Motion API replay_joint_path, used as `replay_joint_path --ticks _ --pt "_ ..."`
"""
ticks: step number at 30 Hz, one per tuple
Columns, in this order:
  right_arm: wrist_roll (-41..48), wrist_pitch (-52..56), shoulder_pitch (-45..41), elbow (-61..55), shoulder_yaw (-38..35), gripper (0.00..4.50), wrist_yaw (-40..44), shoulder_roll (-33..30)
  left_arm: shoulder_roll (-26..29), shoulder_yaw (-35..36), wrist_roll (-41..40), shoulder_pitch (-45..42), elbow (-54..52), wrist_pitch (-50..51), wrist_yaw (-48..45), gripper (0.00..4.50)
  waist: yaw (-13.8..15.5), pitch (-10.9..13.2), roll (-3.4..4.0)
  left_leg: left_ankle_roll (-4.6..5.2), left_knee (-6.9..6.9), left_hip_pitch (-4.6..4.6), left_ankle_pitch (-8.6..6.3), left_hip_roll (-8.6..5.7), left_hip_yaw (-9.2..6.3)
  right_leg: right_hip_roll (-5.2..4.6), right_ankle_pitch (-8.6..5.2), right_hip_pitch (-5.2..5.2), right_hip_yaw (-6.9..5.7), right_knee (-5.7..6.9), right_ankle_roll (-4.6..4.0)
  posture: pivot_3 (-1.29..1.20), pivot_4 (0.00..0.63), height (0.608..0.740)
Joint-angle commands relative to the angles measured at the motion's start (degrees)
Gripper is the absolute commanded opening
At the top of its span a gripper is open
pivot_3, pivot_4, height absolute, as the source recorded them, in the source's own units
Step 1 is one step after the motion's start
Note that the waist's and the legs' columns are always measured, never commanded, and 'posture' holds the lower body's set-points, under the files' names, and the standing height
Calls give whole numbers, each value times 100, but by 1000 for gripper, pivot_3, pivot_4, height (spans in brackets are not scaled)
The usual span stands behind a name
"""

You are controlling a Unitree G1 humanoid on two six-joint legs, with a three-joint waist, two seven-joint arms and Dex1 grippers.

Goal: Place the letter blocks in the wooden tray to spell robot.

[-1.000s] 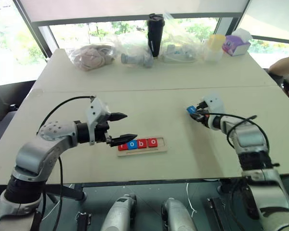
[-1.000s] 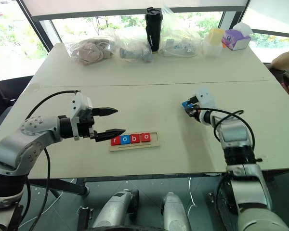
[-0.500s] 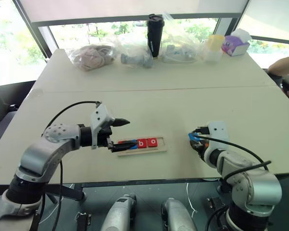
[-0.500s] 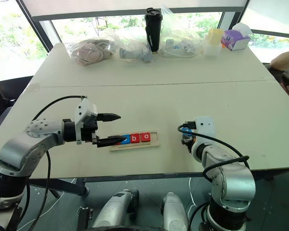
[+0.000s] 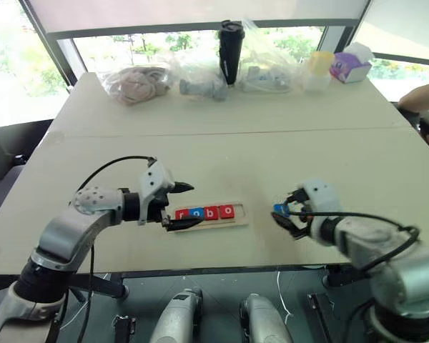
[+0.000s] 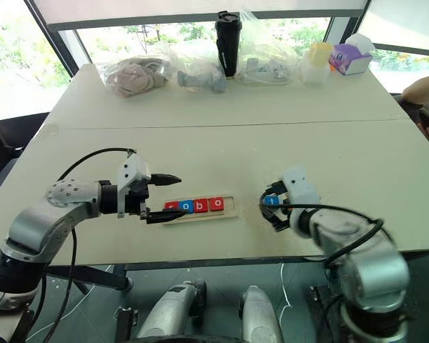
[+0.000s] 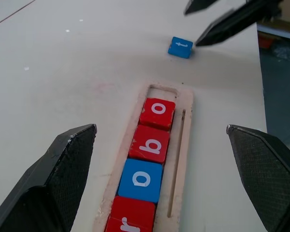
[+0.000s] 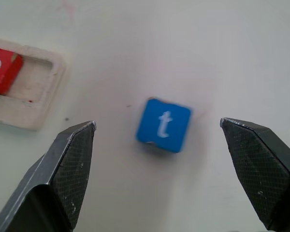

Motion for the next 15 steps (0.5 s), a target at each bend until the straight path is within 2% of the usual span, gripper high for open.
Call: replay_joint_path --ticks 1,3,5,7,9,15 --pt "266 -1976 287 236 46 4446 1636 -1362 95 118 -61 -4 -222 -34 -89 4500 27 0 -2 1 -1 -1 -1 0 -2 0 -1 2 -3 -3 1 0 150 740" --pt "-58 -3431 767 642 252 4446 2396 -2108 156 128 -105 0 -266 -15 -172 4500 42 0 -4 11 -2 -5 -4 0 -3 -1 -4 7 -9 -17 5 0 150 740" --pt "-561 -4889 1004 1459 603 4446 2896 -2617 493 -16 11 72 -418 -131 -525 4500 11 1 -7 25 0 -5 -5 0 1 -1 -5 15 -8 -28 8 0 150 740" --pt "-771 -6173 746 2579 925 4446 3263 -2454 718 -41 9 88 -579 -190 -756 4500 -48 0 -10 27 0 -2 -7 0 12 -3 -4 16 1 -35 9 0 150 740" --pt "-880 -6975 498 3364 1148 4446 3495 -2227 781 -10 -19 45 -637 -203 -807 4500 -44 1 -9 23 3 4 -11 4 31 -12 1 17 3 -34 11 0 150 740" --pt "-1224 -8390 -79 5090 1653 4446 4013 -1686 798 45 -14 -23 -837 -128 -729 4500 11 2 -11 26 17 4 -8 6 31 -15 2 12 1 -16 12 0 150 740"
